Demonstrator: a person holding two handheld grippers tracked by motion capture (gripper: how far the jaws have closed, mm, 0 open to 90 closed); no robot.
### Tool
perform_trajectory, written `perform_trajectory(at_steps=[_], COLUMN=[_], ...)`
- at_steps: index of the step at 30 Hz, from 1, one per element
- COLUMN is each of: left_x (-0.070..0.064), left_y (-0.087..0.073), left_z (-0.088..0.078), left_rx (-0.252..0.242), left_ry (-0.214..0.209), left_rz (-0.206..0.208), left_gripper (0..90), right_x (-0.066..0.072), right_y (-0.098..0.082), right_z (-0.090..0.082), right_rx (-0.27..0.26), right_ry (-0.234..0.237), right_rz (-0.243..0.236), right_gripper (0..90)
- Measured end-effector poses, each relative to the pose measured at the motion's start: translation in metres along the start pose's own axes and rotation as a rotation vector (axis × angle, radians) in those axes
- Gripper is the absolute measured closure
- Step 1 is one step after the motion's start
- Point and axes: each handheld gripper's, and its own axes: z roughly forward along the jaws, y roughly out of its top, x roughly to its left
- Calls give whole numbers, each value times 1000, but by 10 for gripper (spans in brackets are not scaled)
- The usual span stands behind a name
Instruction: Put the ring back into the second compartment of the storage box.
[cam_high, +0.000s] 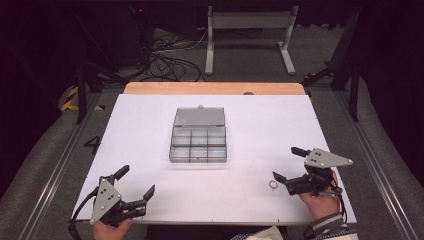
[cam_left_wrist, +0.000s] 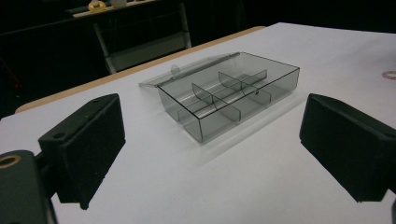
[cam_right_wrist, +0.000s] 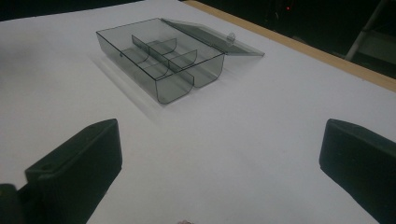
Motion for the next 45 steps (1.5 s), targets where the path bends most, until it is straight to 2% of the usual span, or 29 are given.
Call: perform_trajectory(at_steps=[8,12,15,16,17,23,30,33,42,45], left_x=[0,0,0,0,0,1,1,1,0,1], left_y=[0,0,0,0,0,0,0,0,0,0], left_z=[0,0,1,1,1,1,1,1,1,1], left_rx=[2,4,4,5,5,6,9,9,10,11], left_ry=[-1,-1,1,1,1,-1,-3,-3,-3,-2], left_rz=[0,0,2,3,2,2,-1,0,-1,-1], left_gripper=[73,73,73,73,73,73,73,73,73,74], right_x=[-2,-3,-2,-2,-2,-4,-5,-4,-2,-1], right_y=[2,3,4,5,5,6,6,5,3,1], right_z=[8,8,7,7,7,9,13,17,22,27], right_rx=[14,51,93,129,129,209,261,298,363,406], right_ry=[13,-2,-24,-28,-28,-18,1,10,15,20], right_rz=[6,14,16,21,21,50,72,83,85,80], right_gripper=[2,10,61,85,85,238,310,351,440,460])
